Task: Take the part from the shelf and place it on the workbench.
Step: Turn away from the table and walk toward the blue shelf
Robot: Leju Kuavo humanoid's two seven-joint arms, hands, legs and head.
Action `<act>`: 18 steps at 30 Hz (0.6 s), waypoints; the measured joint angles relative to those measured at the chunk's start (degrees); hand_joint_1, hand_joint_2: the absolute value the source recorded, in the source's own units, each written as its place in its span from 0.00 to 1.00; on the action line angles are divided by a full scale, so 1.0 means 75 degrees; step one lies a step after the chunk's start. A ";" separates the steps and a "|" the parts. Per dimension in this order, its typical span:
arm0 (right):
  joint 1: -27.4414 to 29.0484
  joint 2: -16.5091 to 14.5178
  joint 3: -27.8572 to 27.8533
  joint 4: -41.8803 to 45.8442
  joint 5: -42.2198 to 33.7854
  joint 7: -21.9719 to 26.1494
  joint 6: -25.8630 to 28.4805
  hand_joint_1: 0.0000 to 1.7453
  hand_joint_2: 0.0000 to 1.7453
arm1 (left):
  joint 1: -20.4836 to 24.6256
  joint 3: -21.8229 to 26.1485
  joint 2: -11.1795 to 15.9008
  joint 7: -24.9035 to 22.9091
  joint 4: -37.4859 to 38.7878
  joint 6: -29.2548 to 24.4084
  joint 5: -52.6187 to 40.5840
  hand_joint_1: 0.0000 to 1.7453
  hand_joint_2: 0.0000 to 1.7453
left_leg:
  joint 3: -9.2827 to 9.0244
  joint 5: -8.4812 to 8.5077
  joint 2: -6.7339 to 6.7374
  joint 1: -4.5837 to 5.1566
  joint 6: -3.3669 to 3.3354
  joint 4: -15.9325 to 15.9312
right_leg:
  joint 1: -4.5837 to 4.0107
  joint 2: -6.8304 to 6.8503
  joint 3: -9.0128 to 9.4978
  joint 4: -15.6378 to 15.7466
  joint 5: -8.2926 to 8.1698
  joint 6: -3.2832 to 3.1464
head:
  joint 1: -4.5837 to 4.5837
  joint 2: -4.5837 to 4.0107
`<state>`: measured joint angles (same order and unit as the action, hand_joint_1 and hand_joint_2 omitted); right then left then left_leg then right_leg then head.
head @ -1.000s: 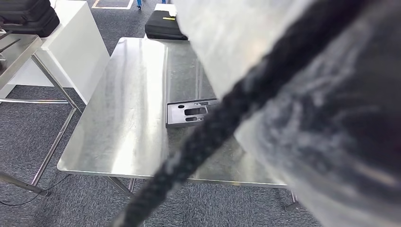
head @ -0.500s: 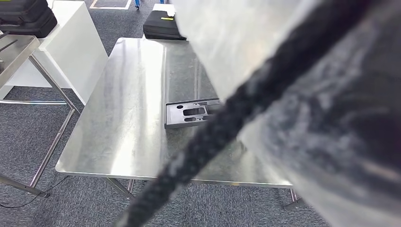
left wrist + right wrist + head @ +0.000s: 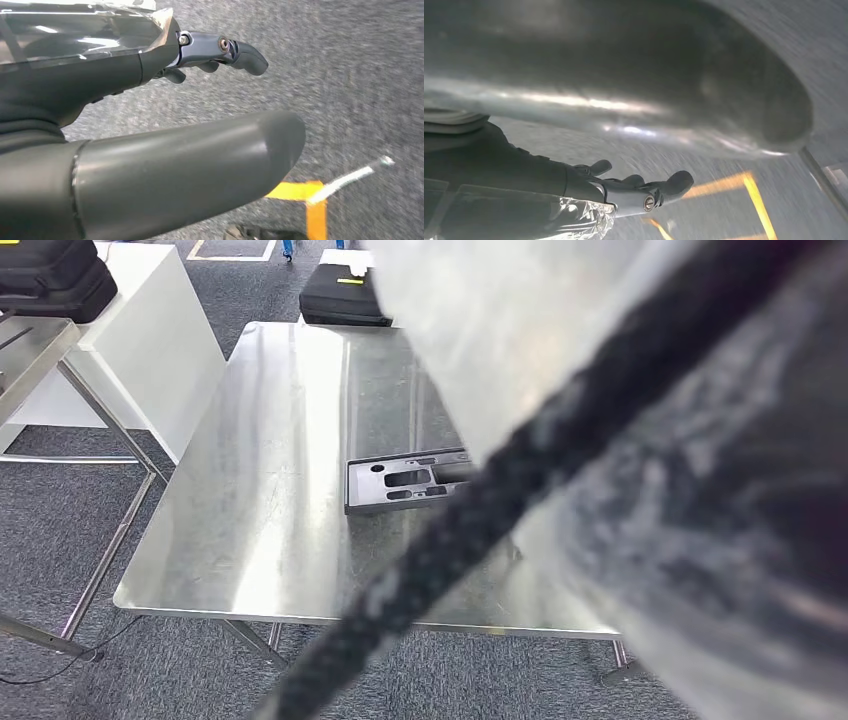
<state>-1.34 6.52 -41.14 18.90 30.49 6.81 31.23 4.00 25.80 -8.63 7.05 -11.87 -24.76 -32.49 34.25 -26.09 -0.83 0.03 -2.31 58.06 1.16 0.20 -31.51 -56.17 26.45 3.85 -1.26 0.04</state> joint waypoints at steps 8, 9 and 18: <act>-0.0042 -0.1304 0.1075 -0.0837 0.1432 -0.0403 -0.0081 0.00 0.00 | 0.0004 -0.0023 0.0062 -0.0371 0.0040 -0.0208 -0.0122 0.00 0.00 | -0.0018 -0.0048 -0.0001 0.0076 -0.0067 0.0014 | 0.0068 -0.0002 0.0018 0.0010 0.0024 0.0038 | -0.0001 0.0000; -0.0051 -0.1345 0.1162 -0.0864 0.1479 -0.0400 -0.0082 0.00 0.00 | 0.0003 -0.0031 0.0070 -0.0376 0.0041 -0.0210 -0.0122 0.00 0.00 | -0.0022 -0.0048 -0.0001 0.0090 -0.0093 0.0022 | 0.0079 -0.0002 0.0031 0.0018 0.0018 0.0058 | -0.0001 0.0000; -0.0058 -0.1488 0.1695 -0.1047 0.1945 -0.0608 -0.0015 0.00 0.00 | 0.0000 -0.0106 0.0073 -0.0455 0.0065 -0.0214 -0.0127 0.00 0.00 | -0.0009 0.0109 0.0074 0.0055 -0.0295 -0.0071 | 0.0062 -0.0008 -0.0786 -0.2255 0.1169 0.0026 | 0.0021 0.0000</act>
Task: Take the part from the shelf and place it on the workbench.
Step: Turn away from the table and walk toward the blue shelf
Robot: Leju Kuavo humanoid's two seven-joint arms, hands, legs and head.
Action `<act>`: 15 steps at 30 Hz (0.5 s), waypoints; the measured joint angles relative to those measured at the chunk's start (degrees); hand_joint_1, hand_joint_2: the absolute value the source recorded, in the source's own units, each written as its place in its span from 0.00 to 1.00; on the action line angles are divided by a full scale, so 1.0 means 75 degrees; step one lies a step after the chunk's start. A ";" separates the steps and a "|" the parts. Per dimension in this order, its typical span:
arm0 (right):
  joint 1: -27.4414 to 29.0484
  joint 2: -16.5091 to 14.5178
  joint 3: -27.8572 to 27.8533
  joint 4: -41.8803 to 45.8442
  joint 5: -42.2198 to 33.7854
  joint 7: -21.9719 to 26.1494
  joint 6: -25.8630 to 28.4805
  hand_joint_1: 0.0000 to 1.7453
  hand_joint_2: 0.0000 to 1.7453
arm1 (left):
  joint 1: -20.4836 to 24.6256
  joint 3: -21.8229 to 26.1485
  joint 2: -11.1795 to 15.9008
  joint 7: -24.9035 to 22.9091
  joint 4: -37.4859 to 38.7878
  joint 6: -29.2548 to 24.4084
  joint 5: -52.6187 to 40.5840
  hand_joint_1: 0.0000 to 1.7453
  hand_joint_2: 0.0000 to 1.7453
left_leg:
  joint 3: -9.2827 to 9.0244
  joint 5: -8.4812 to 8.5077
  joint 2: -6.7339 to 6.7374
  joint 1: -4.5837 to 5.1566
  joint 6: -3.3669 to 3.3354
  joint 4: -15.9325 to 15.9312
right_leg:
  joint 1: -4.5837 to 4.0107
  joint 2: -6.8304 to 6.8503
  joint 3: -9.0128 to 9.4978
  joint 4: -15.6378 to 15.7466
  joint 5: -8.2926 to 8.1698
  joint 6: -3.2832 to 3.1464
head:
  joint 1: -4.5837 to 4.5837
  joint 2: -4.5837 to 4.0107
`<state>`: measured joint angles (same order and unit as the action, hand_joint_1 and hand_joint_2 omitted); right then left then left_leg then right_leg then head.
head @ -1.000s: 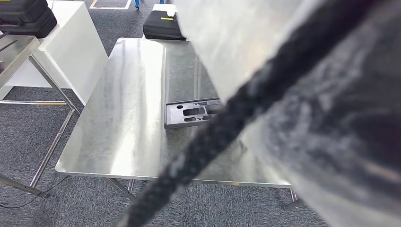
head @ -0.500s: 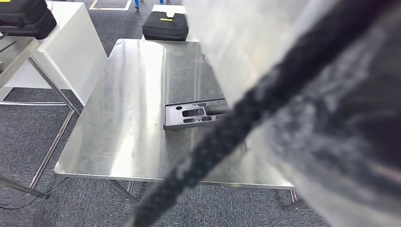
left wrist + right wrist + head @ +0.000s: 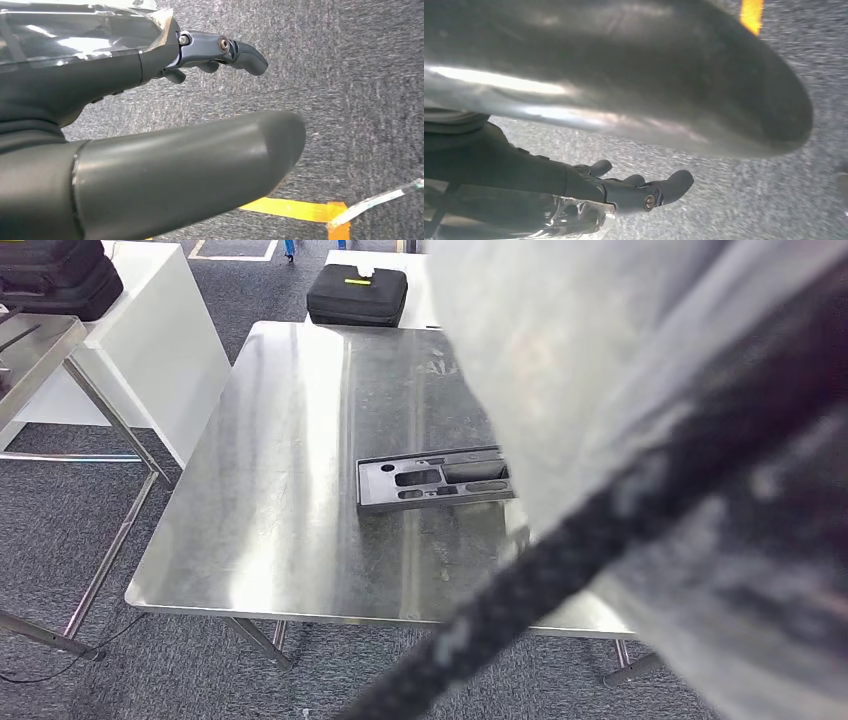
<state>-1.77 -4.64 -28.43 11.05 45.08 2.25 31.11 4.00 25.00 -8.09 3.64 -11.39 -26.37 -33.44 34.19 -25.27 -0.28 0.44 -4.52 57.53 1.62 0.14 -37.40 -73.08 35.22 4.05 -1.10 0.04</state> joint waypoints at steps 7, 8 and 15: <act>-0.0039 -0.0025 0.0305 -0.0055 0.0228 -0.0102 0.0019 0.00 0.00 | 0.0010 -0.0053 -0.0013 -0.0078 0.0006 0.0006 -0.0062 0.00 0.00 | 0.0026 0.0133 -0.0007 0.0037 0.0241 0.0030 | -0.0096 -0.0039 0.1272 0.2194 -0.0772 -0.0107 | -0.0015 0.0000; -0.0045 -0.0034 0.0346 -0.0062 0.0282 -0.0126 0.0020 0.00 0.00 | 0.0009 -0.0064 -0.0009 -0.0110 0.0007 0.0006 -0.0088 0.00 0.00 | 0.0050 0.0125 -0.0011 0.0025 0.0290 0.0050 | -0.0061 -0.0031 0.1233 0.2224 -0.0789 -0.0178 | -0.0014 0.0000; -0.0058 -0.0112 0.0563 -0.0078 0.0433 -0.0261 0.0032 0.00 0.00 | 0.0009 -0.0098 0.0003 -0.0257 0.0008 0.0028 -0.0141 0.00 0.00 | 0.0580 -0.1381 0.0007 -0.0122 0.0572 0.2096 | -0.0012 0.0034 0.0856 0.2225 -0.1152 -0.0442 | -0.0024 0.0000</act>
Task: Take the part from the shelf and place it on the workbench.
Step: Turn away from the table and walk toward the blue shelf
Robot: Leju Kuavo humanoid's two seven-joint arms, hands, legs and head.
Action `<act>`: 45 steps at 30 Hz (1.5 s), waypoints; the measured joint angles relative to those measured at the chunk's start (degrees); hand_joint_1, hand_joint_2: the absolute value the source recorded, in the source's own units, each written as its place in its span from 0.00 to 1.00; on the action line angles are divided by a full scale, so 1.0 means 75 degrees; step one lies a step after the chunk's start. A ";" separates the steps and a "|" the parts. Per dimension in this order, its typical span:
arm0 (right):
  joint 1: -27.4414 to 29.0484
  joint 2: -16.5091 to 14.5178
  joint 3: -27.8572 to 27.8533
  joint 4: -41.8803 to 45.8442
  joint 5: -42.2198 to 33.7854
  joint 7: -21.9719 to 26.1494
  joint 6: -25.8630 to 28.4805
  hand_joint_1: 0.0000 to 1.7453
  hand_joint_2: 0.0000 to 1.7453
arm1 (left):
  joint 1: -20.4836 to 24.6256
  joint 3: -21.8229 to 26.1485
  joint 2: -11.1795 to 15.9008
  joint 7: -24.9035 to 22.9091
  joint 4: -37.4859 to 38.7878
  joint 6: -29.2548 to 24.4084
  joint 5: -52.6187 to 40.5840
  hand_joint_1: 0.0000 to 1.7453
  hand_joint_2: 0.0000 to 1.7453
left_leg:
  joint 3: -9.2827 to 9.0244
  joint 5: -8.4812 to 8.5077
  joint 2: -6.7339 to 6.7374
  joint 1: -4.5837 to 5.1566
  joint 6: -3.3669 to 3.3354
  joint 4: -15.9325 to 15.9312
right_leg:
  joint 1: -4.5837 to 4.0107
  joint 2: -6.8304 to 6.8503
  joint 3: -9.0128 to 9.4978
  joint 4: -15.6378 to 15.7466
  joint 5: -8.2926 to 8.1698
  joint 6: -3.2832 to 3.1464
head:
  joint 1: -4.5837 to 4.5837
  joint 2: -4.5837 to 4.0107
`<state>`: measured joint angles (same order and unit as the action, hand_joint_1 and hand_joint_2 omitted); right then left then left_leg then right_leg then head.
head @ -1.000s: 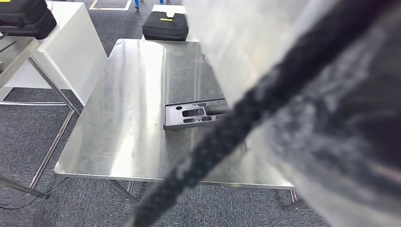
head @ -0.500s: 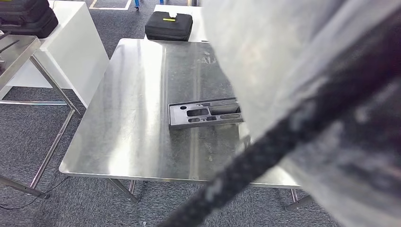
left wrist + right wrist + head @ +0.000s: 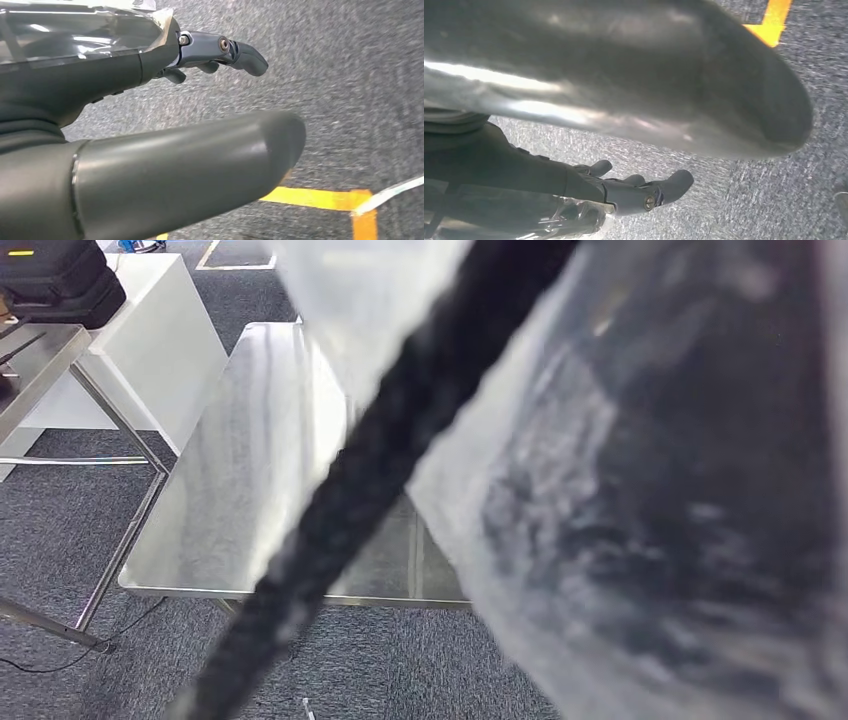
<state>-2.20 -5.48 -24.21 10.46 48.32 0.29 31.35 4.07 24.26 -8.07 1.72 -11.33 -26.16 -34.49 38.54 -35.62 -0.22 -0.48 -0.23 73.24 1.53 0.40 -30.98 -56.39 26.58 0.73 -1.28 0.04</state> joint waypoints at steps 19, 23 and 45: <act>-0.0054 -0.0031 0.0114 -0.0034 -0.0001 -0.0111 -0.0098 0.00 0.00 | 0.0072 -0.0024 -0.0015 -0.0052 -0.0002 0.0023 0.0000 0.00 0.00 | -0.0580 0.1500 0.0050 0.0081 -0.0409 -0.2181 | -0.0069 -0.0036 0.0432 -0.0665 0.0547 0.0441 | 0.0072 0.0000; -0.0092 -0.0039 0.0117 -0.0036 0.0028 -0.0196 -0.0114 0.00 0.00 | 0.0078 -0.0025 -0.0026 -0.0075 -0.0001 0.0020 0.0001 0.00 0.00 | -0.0492 0.1714 0.0052 0.0102 -0.0240 -0.2174 | -0.0131 -0.0044 0.0908 0.0291 0.0565 0.0259 | 0.0065 0.0000; -0.0099 -0.0095 0.0121 -0.0043 0.0020 -0.0314 0.0031 0.00 0.00 | 0.0103 -0.0092 -0.0074 0.0006 -0.0002 -0.0025 -0.0001 0.00 0.00 | -0.0676 0.1334 0.0063 0.0035 -0.0451 -0.2130 | -0.0043 -0.0012 -0.0889 -0.2223 0.1141 0.0324 | 0.0103 0.0000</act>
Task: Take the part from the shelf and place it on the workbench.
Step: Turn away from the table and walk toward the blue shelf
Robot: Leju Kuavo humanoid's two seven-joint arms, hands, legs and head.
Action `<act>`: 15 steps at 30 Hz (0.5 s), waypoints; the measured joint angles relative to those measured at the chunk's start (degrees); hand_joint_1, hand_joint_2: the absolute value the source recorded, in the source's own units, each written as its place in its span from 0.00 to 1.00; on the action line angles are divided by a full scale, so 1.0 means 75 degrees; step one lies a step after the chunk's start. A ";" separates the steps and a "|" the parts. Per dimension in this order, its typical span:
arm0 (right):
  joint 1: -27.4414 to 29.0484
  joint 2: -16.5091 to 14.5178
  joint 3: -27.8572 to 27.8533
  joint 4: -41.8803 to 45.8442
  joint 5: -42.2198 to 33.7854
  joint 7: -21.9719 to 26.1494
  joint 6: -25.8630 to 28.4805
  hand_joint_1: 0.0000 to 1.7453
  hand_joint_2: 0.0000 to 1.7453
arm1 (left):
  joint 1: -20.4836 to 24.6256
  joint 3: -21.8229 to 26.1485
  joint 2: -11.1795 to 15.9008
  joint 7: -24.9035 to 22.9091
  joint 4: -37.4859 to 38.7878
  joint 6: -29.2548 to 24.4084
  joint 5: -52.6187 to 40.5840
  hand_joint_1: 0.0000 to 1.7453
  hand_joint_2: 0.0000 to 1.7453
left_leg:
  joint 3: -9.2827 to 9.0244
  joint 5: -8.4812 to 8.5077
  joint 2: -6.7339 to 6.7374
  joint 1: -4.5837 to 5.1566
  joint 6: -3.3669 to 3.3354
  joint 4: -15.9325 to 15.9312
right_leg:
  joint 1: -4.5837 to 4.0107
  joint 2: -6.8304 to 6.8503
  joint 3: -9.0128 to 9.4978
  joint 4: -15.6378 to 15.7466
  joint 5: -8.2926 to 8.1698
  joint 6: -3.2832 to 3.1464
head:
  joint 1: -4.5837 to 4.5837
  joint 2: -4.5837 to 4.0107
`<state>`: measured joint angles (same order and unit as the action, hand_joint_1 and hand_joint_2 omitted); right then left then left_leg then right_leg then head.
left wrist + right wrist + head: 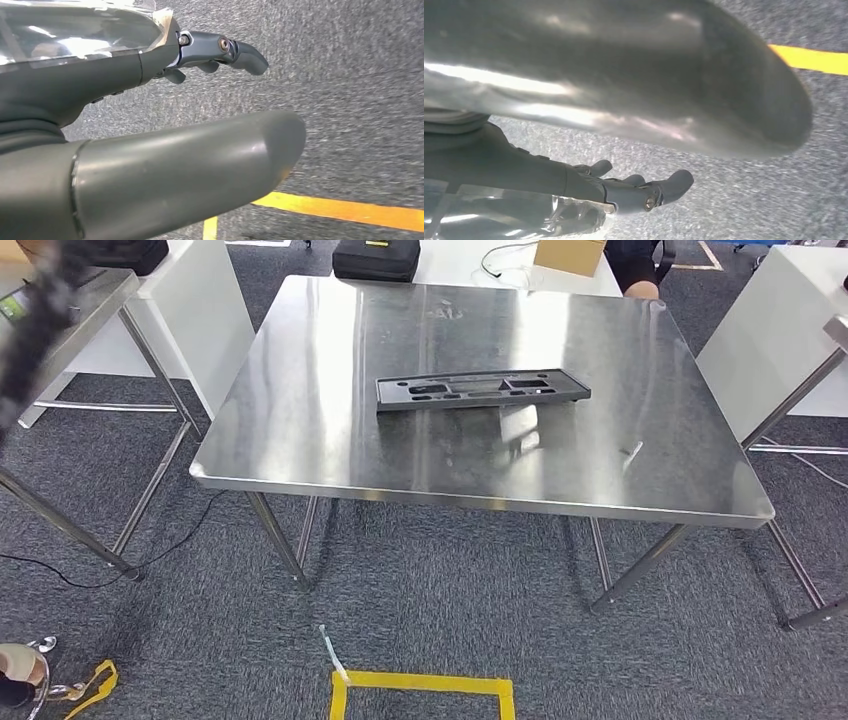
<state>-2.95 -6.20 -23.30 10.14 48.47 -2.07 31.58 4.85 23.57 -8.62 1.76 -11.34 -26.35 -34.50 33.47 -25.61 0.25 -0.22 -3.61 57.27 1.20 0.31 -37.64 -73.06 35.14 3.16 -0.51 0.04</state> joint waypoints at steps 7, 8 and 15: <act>-0.0054 -0.0004 0.0005 0.0001 0.0055 -0.0034 0.0060 0.00 0.00 | 0.0005 -0.0018 -0.0012 -0.0042 0.0000 -0.0023 0.0010 0.00 0.00 | 0.0463 0.0609 0.0011 0.0046 0.0200 -0.0008 | -0.0116 -0.0028 0.2026 0.2509 -0.0387 -0.0013 | -0.0014 0.0000; -0.0052 -0.0006 0.0006 0.0001 0.0055 -0.0034 0.0065 0.00 0.00 | 0.0001 -0.0019 -0.0012 -0.0042 0.0000 -0.0024 0.0010 0.00 0.00 | 0.0468 0.0698 0.0016 0.0042 0.0249 -0.0040 | -0.0137 -0.0030 0.2004 0.2566 -0.0407 -0.0078 | -0.0019 0.0000; -0.0044 -0.0025 0.0036 0.0003 0.0104 -0.0061 0.0108 0.00 0.00 | -0.0027 -0.0018 0.0006 -0.0020 0.0003 -0.0075 0.0055 0.00 0.00 | 0.0968 -0.0962 -0.0045 -0.0055 0.0519 0.1942 | -0.0043 0.0053 0.1353 0.2490 -0.0995 -0.0415 | -0.0026 0.0000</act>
<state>-3.28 -6.38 -23.03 10.16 49.25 -2.52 32.39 4.64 23.44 -8.58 1.61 -11.32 -26.91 -34.08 40.73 -32.83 -0.09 -0.63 0.28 71.83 0.88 0.71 -27.50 -54.38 27.67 0.05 -0.70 0.04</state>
